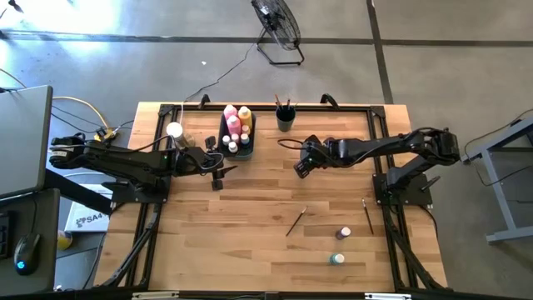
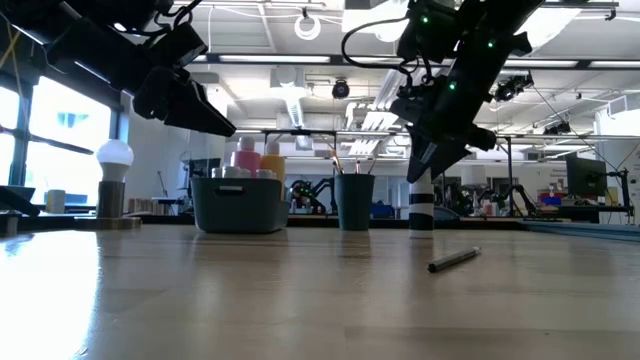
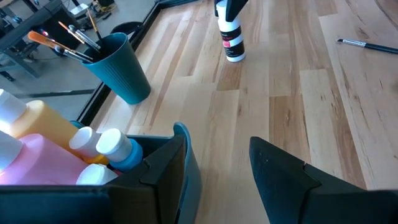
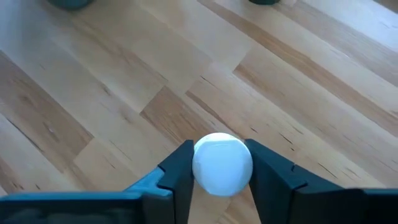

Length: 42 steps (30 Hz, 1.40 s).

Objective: Pick & Place Paint Supplies
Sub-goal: Put the small white paint bottle into the green bin

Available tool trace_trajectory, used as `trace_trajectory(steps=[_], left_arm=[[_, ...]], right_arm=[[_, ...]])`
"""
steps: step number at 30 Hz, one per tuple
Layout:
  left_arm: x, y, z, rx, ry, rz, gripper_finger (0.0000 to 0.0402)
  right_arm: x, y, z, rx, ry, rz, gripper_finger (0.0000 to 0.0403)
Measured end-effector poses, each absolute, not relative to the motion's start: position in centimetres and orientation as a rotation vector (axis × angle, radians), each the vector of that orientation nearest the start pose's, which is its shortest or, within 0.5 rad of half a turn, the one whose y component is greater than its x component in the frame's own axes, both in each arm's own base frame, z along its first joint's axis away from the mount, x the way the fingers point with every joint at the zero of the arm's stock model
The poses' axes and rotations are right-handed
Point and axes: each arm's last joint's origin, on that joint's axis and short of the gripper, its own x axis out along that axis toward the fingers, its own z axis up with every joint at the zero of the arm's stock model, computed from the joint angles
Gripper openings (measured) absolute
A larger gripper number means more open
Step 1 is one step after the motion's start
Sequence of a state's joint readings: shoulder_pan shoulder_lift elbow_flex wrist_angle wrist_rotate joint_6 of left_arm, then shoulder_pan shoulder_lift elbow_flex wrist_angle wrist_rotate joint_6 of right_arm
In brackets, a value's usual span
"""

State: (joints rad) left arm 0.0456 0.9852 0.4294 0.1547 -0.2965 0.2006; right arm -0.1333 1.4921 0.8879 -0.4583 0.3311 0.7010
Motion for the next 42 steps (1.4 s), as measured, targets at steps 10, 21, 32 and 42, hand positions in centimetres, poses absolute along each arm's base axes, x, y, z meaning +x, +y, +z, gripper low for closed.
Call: trace_trajectory(steps=[10, 21, 32, 42], left_arm=[[20.1, 1.8, 20.8, 0.245, 0.433, 0.297, 0.0175], [20.1, 1.8, 20.8, 0.245, 0.433, 0.297, 0.0175], [20.1, 1.8, 20.8, 0.246, 0.433, 0.297, 0.0175], [20.1, 1.8, 20.8, 0.246, 0.433, 0.298, 0.0175]], right_arm=[[27.8, -4.7, 19.4, 0.481, 0.882, -0.75, 0.0127], [28.0, -4.6, 19.5, 0.494, 0.863, -0.718, 0.0123], [29.2, -4.8, 20.3, 0.525, 0.745, -0.625, 0.0122], [30.7, -5.1, 22.7, 0.471, 0.632, -0.518, 0.0121]])
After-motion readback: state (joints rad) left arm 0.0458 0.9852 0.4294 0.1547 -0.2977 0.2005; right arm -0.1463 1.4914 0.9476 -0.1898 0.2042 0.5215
